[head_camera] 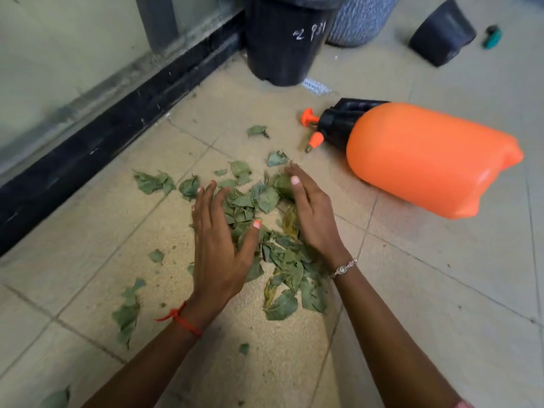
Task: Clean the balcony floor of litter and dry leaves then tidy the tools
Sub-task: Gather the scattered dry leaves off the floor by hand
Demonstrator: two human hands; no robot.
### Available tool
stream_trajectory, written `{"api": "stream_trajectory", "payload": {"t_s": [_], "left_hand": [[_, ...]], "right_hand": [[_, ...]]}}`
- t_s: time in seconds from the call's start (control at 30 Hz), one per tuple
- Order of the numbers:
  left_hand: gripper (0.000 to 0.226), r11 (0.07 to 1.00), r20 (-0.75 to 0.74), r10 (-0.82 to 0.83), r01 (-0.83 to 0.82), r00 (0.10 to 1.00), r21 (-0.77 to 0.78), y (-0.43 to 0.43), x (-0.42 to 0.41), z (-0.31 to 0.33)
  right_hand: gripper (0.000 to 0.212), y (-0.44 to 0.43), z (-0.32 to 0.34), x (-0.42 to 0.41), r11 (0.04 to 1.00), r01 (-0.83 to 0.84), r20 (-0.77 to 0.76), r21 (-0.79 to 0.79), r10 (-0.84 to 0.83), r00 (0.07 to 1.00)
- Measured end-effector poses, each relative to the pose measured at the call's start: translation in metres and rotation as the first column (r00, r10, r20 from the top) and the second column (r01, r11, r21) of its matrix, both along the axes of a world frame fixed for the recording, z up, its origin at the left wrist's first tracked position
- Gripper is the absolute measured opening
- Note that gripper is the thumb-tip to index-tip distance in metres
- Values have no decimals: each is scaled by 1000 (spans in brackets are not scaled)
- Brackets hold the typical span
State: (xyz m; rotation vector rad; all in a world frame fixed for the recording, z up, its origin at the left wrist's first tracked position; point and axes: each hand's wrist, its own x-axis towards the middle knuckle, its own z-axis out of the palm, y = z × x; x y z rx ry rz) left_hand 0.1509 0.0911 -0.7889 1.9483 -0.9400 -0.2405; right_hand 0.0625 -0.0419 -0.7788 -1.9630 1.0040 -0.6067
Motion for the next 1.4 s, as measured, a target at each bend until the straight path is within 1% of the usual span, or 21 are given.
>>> {"api": "stream_trajectory", "payload": {"t_s": [0.03, 0.1, 0.17, 0.23, 0.3, 0.37, 0.43, 0.47, 0.5, 0.53, 0.57, 0.63, 0.67, 0.7, 0.77, 0.87, 0.93, 1.1, 1.23, 1.33, 1.4], "left_hand": [[65, 1000, 6, 16, -16, 1000, -25, 1, 1, 2], [60, 998, 44, 37, -35, 998, -44, 1, 1, 6], [58, 998, 121, 54, -51, 991, -25, 4, 1, 10], [60, 994, 193, 96, -104, 976, 33, 5, 5, 15], [64, 982, 252, 134, -163, 958, 97, 0, 17, 19], [67, 969, 303, 124, -181, 945, 170, -6, 36, 18], [72, 961, 244, 89, -148, 966, 236, -9, 54, 13], [75, 960, 173, 85, -127, 981, 248, -9, 61, 10], [77, 963, 113, 84, -110, 990, 248, -8, 65, 7], [77, 966, 86, 77, -96, 993, 242, -7, 67, 3], [76, 968, 91, 60, -80, 994, 238, -6, 68, 1], [75, 970, 120, 22, -51, 992, 239, -7, 68, 0], [75, 969, 130, 16, -48, 991, 243, -7, 67, 0], [75, 968, 132, 15, -48, 991, 247, -7, 68, 0], [75, 969, 129, 8, -40, 992, 245, -7, 68, 1], [77, 968, 139, 1, -36, 990, 246, -6, 69, 0], [77, 966, 150, -6, -33, 989, 255, -7, 69, -1], [77, 964, 154, -23, -19, 988, 265, -7, 70, -1], [77, 964, 162, -28, -16, 986, 266, -6, 69, -1], [77, 964, 156, -28, -14, 987, 265, -7, 69, -1], [77, 963, 171, -31, -16, 985, 268, -7, 69, -2]], "right_hand": [[48, -5, 1, 4, 1000, 0, 16, -14, 0, 1000], [51, -13, 1, 10, 999, -25, -46, -23, 24, 999], [47, -9, 4, 21, 986, -166, -83, -9, 165, 983], [43, -7, 10, 38, 963, -268, -34, -25, 267, 963], [47, -20, 15, 62, 973, -219, -28, -77, 217, 976], [53, -36, 16, 87, 990, -132, -106, -53, 126, 986], [58, -42, 10, 105, 991, -121, -255, -53, 104, 961], [57, -40, 8, 108, 983, -166, -331, -79, 132, 934], [54, -38, 6, 107, 971, -220, -355, -96, 173, 919], [49, -35, 5, 103, 966, -248, -297, -79, 215, 930], [45, -31, 6, 97, 971, -236, -170, -24, 229, 958], [37, -26, 6, 86, 990, -136, 78, 33, 133, 988], [35, -26, 3, 83, 998, -51, 118, -23, 54, 992], [35, -28, 0, 82, 993, 32, 95, -111, -21, 995], [38, -35, -7, 83, 955, 181, -37, -236, -195, 980], [46, -47, -13, 90, 908, 267, -279, -322, -361, 890], [55, -54, -16, 94, 886, 284, -354, -368, -415, 838], [73, -78, -12, 101, 880, 294, -457, -372, -450, 767], [82, -98, -10, 100, 911, 225, -523, -345, -386, 760], [83, -107, -10, 98, 926, 193, -554, -325, -352, 754], [78, -102, -8, 97, 933, 176, -532, -313, -326, 782]]}}
